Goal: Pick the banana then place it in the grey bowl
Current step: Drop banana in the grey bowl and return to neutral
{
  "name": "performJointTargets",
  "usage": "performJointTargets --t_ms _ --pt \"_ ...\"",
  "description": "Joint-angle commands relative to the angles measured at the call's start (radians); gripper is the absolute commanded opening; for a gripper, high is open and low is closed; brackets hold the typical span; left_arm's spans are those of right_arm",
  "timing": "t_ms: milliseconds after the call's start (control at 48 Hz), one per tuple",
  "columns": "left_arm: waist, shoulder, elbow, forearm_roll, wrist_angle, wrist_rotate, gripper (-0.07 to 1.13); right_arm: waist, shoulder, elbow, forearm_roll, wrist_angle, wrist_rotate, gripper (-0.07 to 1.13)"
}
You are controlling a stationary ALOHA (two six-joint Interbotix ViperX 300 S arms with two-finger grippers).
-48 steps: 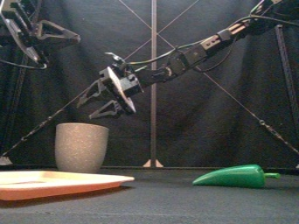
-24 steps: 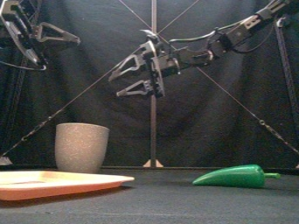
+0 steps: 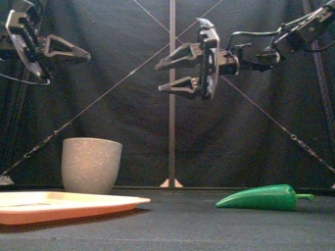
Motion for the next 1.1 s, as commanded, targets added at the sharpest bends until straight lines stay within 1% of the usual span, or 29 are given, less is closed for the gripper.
performJointTargets --t_ms 21,229,438,708,1104 --pt "0.020 0.003 -0.002 0.003 -0.002 0.002 0.02 -0.015 -0.072 0.023 0.014 -0.009 0.008 0.92" --pt "0.054 0.005 0.018 0.000 0.005 0.000 0.02 -0.025 -0.147 0.097 0.064 -0.009 0.006 0.92" --pt "0.057 0.003 0.018 0.000 0.003 0.000 0.02 -0.029 -0.202 0.152 0.089 -0.011 0.002 0.92" --pt "0.057 0.003 0.023 0.000 0.005 -0.002 0.02 -0.034 -0.247 0.178 0.089 -0.011 0.000 0.92" --pt "0.058 0.005 0.018 0.002 0.003 0.000 0.02 -0.035 -0.253 0.183 0.089 -0.011 0.000 0.92"
